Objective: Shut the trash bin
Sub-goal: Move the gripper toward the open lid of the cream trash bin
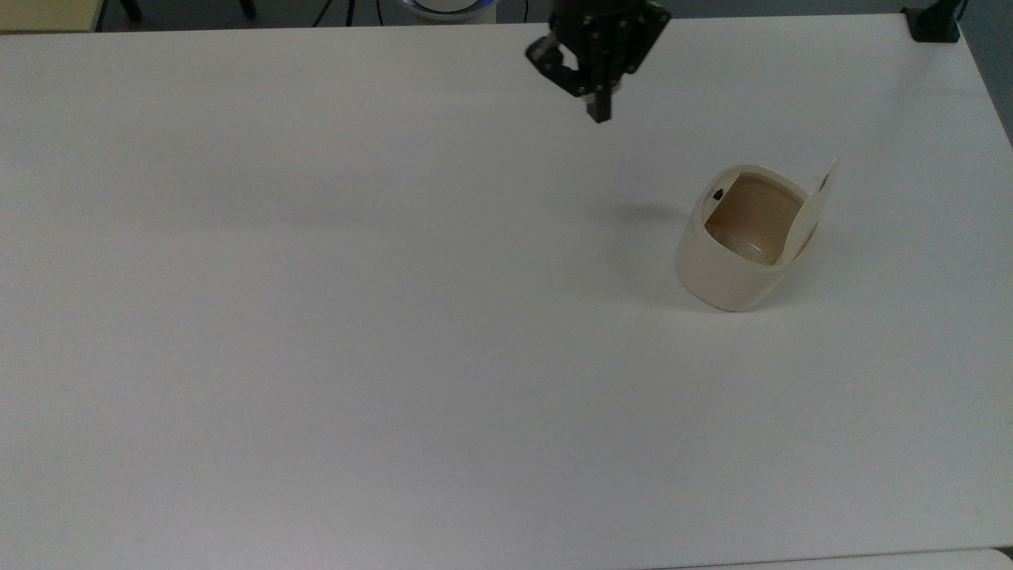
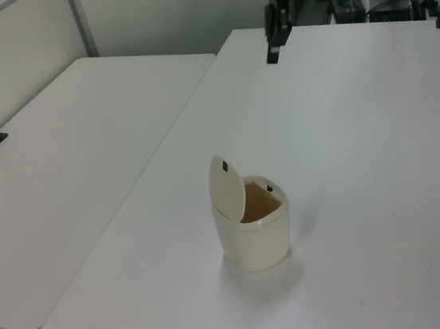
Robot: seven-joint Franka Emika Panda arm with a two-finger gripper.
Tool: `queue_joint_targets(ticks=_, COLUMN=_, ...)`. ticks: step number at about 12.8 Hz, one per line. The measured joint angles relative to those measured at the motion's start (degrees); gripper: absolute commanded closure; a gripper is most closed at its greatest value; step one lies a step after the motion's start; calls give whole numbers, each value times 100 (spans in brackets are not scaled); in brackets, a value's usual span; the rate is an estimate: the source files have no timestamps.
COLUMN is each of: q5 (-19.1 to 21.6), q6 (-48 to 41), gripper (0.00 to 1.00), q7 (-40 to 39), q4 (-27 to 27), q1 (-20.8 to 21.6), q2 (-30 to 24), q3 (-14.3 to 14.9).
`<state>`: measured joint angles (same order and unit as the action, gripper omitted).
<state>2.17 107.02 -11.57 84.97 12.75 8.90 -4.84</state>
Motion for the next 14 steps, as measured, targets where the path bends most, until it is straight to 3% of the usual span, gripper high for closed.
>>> queue_joint_targets(ticks=5, q5=3, q6=1627, gripper=100, q7=-1, q4=0, q1=853, q2=463, q3=-6)
queue_joint_targets(ticks=14, q5=-40, q6=3192, gripper=100, q7=-70, q4=-11, q1=1699, q2=1188, q3=-7)
